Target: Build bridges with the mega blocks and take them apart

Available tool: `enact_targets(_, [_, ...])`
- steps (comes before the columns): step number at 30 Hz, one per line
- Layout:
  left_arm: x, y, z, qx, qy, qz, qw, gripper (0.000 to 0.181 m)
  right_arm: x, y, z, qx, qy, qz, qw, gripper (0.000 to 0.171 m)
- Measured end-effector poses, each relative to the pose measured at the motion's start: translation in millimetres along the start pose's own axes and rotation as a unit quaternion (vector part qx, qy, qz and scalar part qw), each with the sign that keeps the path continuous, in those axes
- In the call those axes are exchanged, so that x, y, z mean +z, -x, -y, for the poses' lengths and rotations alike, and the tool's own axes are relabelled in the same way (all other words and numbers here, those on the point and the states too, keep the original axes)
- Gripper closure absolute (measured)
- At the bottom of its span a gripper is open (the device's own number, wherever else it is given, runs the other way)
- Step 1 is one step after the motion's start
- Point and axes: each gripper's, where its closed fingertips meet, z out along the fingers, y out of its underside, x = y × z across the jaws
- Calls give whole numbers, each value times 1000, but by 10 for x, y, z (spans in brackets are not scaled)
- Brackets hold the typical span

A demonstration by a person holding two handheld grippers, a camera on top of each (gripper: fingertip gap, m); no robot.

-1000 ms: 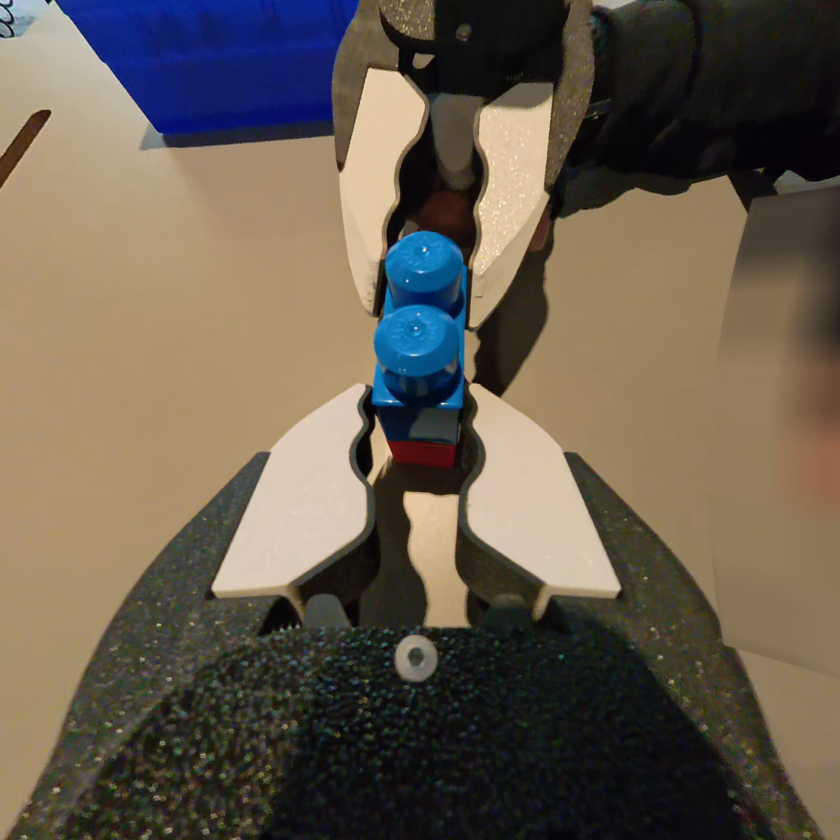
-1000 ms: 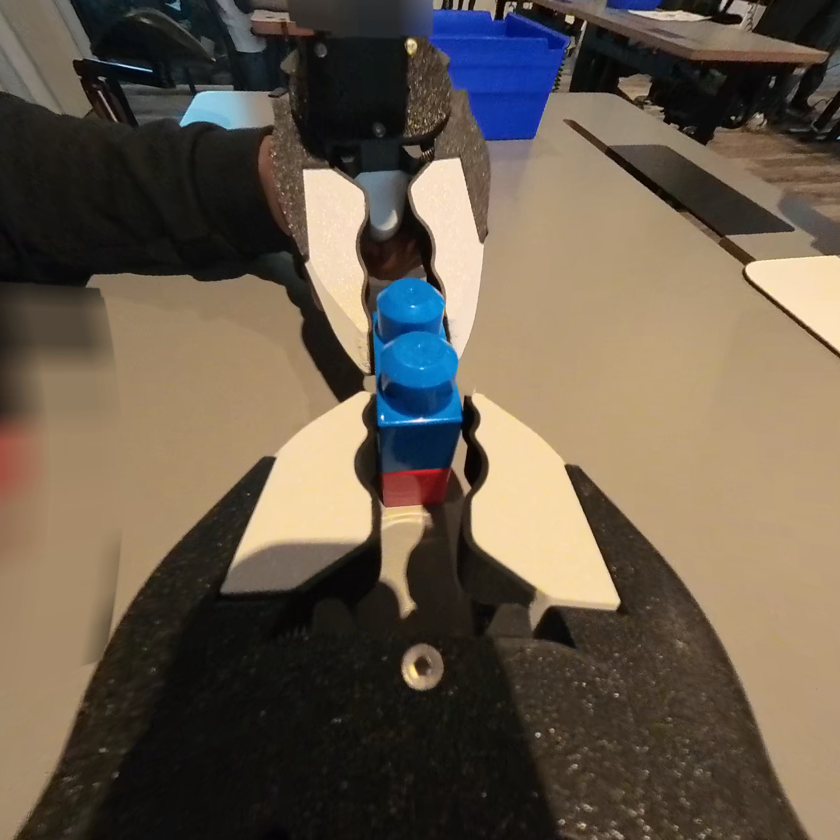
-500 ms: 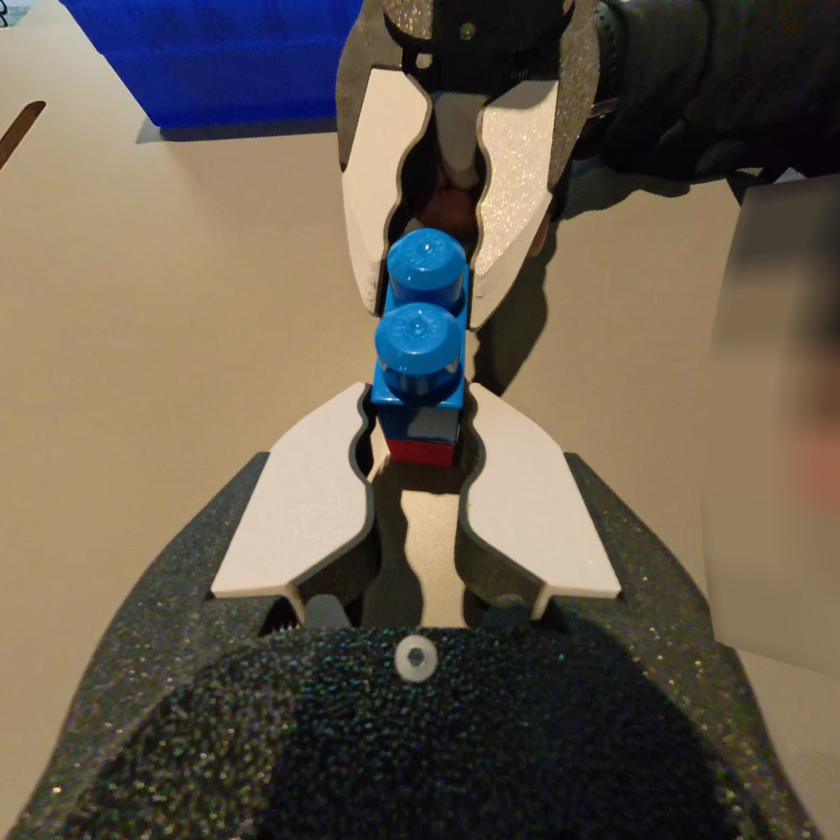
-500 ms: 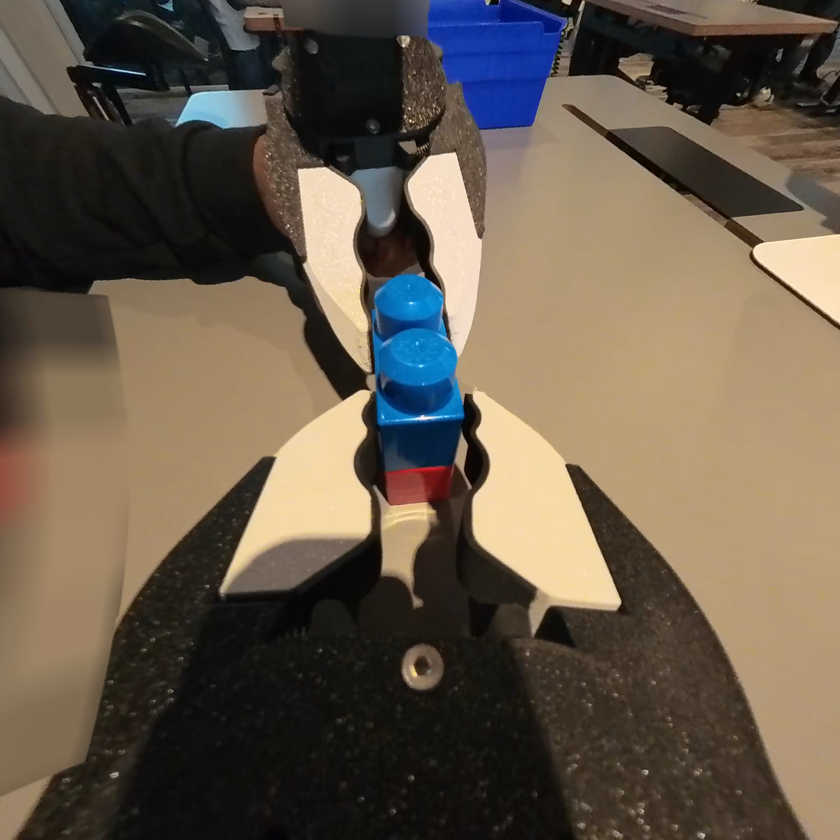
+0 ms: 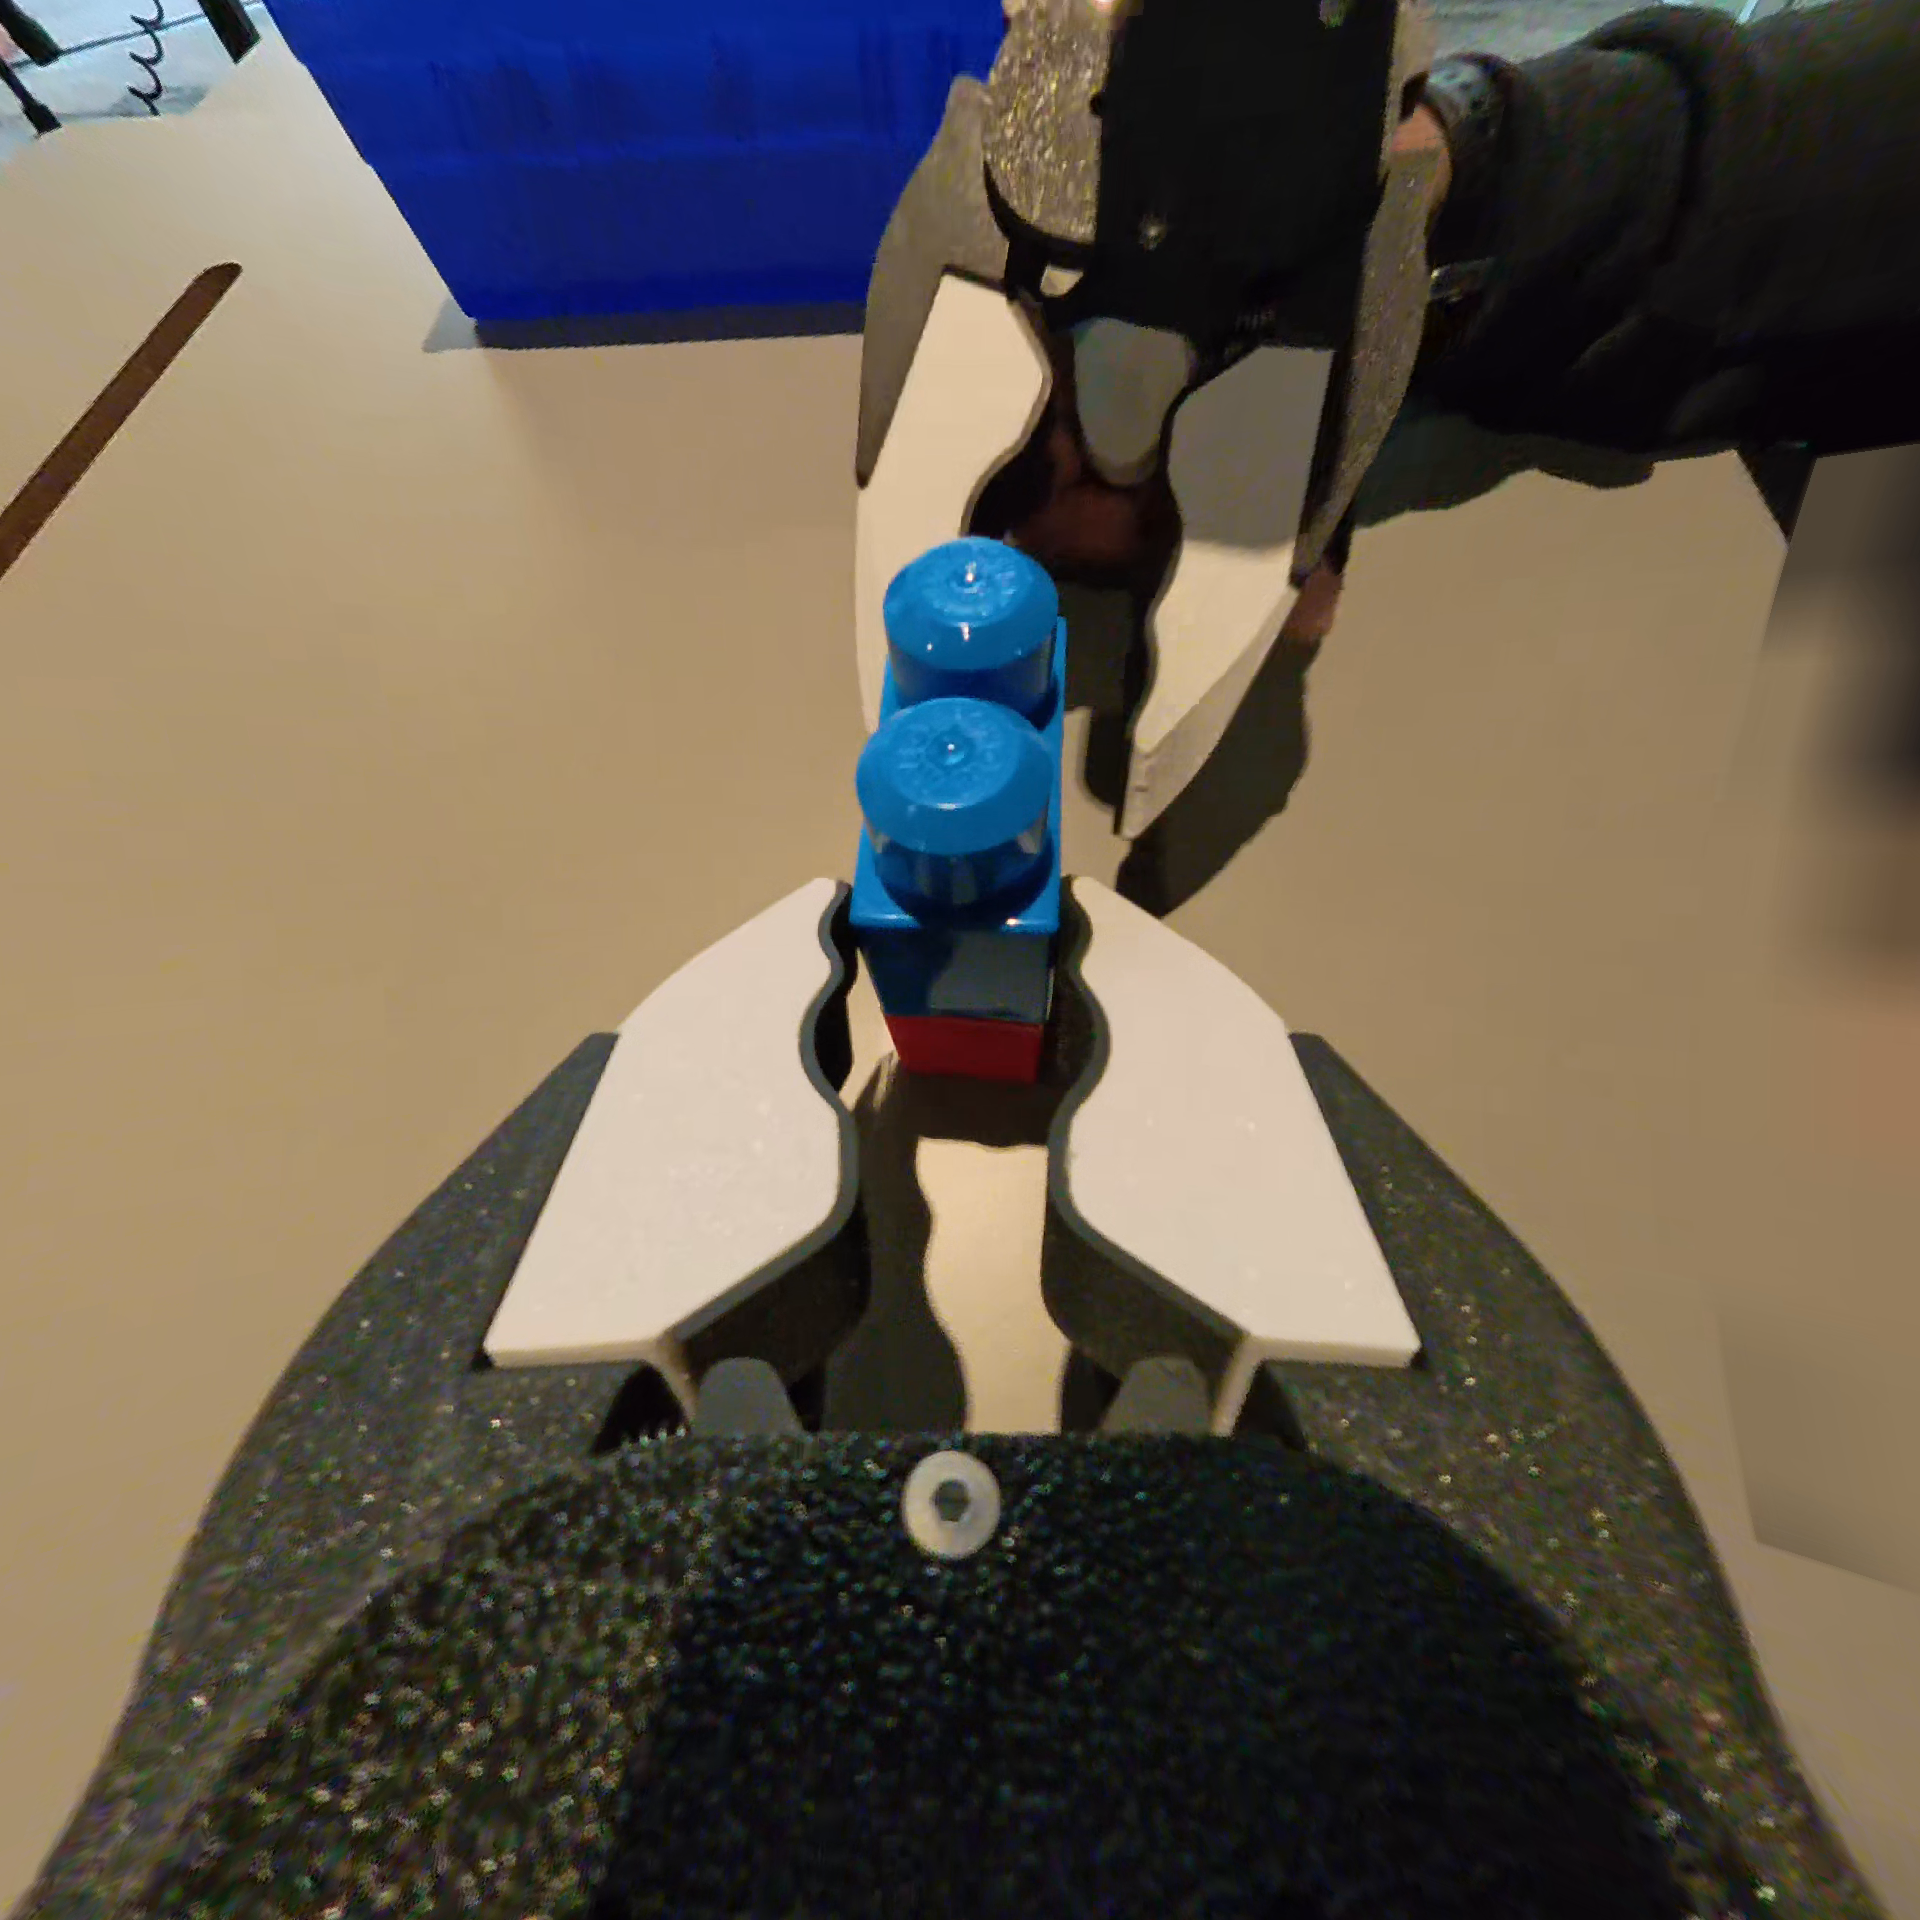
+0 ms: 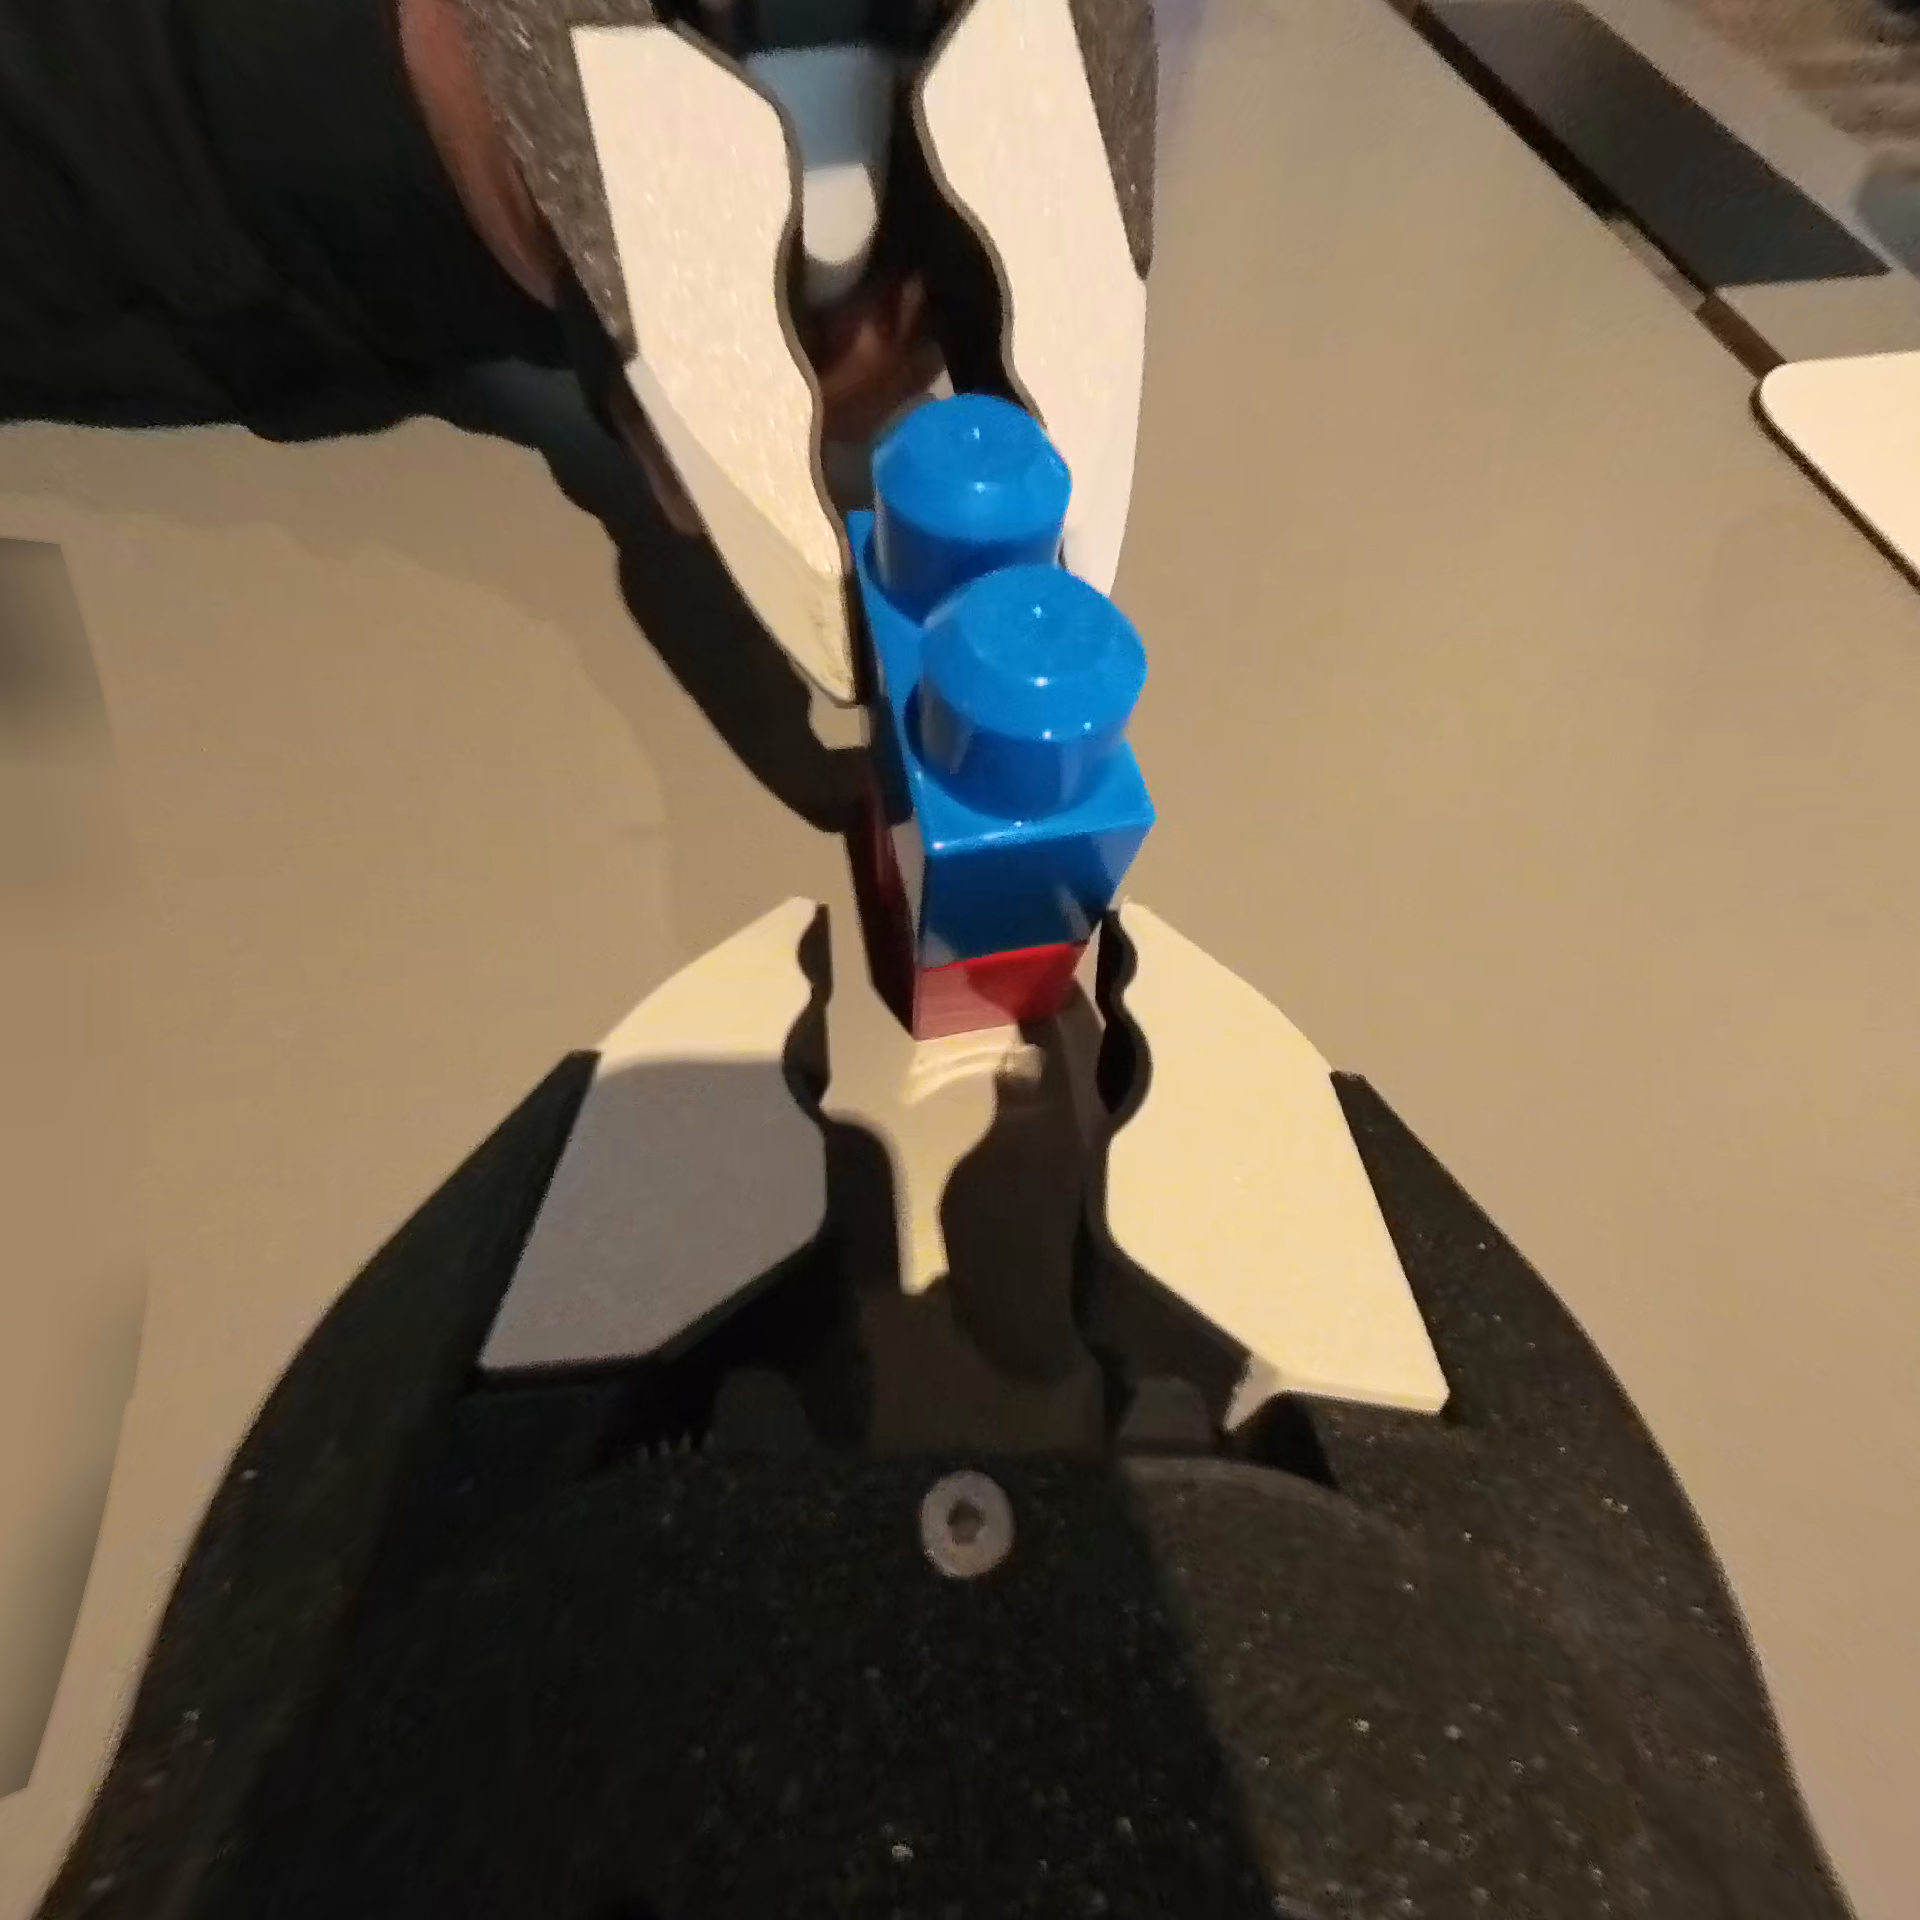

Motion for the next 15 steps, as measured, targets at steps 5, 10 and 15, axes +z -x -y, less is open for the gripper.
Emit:
enact_targets(5, [4,-12,5,1,-5,-5,1000,146,100,-18,-107,-18,52,-24,998,123])
enact_targets(10, [4,-35,6,5,-5,-11,1000,146,97,-32,-114,-5,52,-19,998,133])
enact_targets(15, [1,-59,6,7,-6,-20,1000,146,95,0,-117,-3,51,-3,999,134])
